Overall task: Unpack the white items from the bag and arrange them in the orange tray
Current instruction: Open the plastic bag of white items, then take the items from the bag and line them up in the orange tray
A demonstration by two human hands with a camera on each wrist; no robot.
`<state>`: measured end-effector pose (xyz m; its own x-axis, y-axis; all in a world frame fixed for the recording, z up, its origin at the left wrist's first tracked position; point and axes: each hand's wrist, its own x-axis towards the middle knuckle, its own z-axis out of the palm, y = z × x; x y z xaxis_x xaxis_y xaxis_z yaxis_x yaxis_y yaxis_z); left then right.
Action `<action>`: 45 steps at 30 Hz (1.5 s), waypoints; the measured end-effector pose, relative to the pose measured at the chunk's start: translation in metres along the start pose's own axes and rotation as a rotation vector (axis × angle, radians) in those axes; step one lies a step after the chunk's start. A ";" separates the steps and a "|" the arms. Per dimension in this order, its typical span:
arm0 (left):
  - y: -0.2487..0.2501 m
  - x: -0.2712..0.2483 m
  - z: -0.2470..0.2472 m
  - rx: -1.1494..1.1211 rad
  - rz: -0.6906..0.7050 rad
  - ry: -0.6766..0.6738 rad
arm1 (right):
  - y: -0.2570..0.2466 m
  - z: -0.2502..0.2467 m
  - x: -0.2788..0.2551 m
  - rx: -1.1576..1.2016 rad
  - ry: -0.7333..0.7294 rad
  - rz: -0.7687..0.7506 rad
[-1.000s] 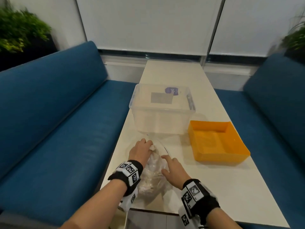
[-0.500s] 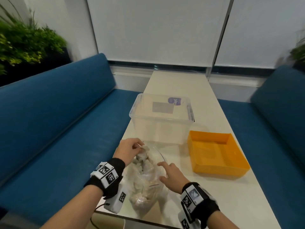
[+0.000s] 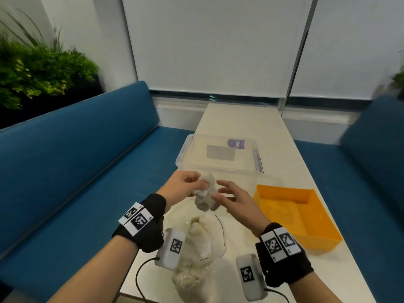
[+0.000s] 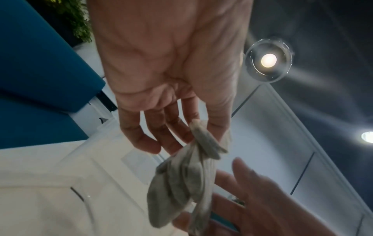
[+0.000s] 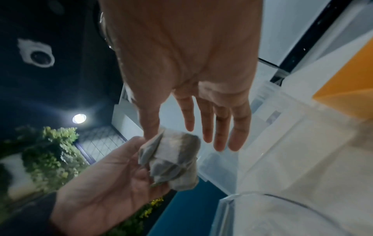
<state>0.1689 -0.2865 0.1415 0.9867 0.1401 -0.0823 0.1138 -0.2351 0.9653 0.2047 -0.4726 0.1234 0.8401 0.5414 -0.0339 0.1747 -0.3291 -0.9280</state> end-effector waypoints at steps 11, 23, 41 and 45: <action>0.004 0.002 0.060 -0.703 -0.269 0.024 | -0.003 0.013 0.005 0.430 0.107 -0.013; 0.018 -0.008 0.095 -0.674 -0.236 0.023 | -0.015 -0.068 0.008 -0.152 0.210 -0.132; 0.040 -0.015 0.161 -0.595 -0.015 0.134 | -0.023 -0.184 -0.008 -0.039 -0.171 -0.185; 0.036 -0.012 0.169 -0.576 -0.022 0.183 | -0.015 -0.191 -0.005 -0.214 -0.056 -0.263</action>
<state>0.1811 -0.4588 0.1357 0.9429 0.3147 -0.1090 0.0023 0.3213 0.9470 0.2964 -0.6182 0.2081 0.7236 0.6687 0.1708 0.4904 -0.3241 -0.8090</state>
